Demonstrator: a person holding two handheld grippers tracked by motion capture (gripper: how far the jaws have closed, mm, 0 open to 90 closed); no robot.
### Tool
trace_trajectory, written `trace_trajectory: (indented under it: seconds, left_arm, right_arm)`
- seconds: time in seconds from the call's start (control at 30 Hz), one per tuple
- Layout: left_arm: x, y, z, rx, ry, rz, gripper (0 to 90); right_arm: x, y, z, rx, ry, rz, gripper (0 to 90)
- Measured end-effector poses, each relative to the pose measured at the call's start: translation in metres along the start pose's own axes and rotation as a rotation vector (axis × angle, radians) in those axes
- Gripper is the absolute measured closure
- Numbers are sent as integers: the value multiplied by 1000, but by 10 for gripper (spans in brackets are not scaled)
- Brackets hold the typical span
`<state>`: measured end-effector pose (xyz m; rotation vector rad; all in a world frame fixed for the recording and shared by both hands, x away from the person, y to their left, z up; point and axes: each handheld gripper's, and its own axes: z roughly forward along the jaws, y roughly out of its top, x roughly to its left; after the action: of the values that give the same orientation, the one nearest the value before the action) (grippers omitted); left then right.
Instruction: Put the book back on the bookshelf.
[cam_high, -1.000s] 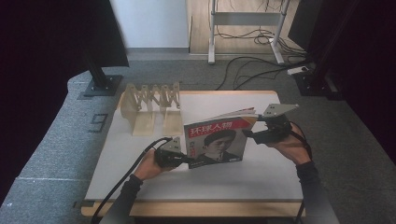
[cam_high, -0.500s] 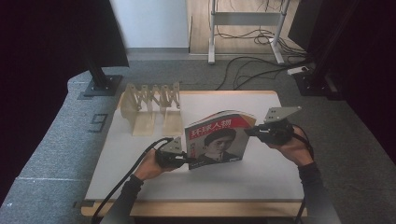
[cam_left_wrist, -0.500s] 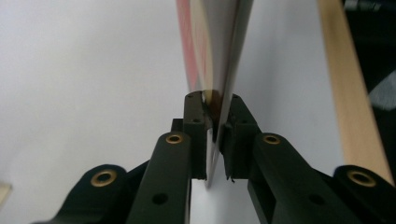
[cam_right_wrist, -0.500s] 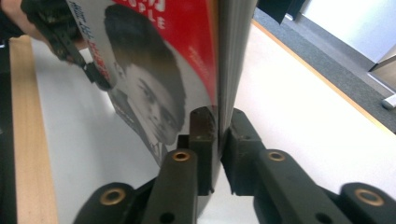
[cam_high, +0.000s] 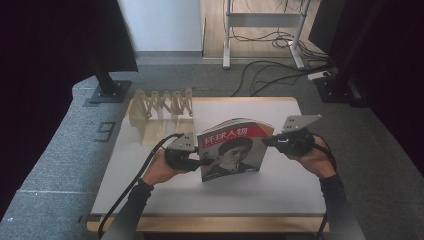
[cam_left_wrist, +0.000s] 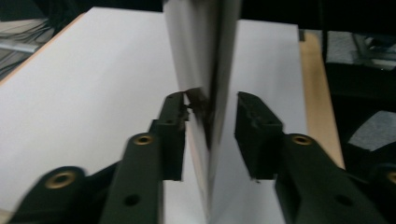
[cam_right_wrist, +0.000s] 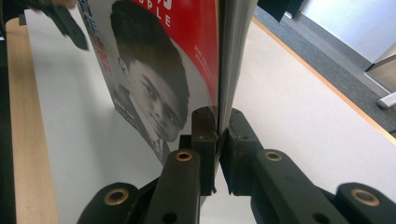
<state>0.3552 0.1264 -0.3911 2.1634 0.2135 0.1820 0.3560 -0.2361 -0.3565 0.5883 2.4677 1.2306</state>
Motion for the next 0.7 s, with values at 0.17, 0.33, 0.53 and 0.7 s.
trace_trajectory:
  seconds: [0.17,0.33,0.53,0.7]
  left_arm:
    - [3,17,-9,-9,27,-8,623]
    - [5,33,-14,16,57,-11,654]
    - [8,49,-17,48,88,-27,771]
    - [9,51,-17,62,92,-52,857]
  right_arm:
    - [1,1,-1,2,3,-4,828]
    - [1,2,-1,4,4,-6,828]
    - [1,2,0,2,0,-4,826]
    - [1,-2,0,-2,-33,9,774]
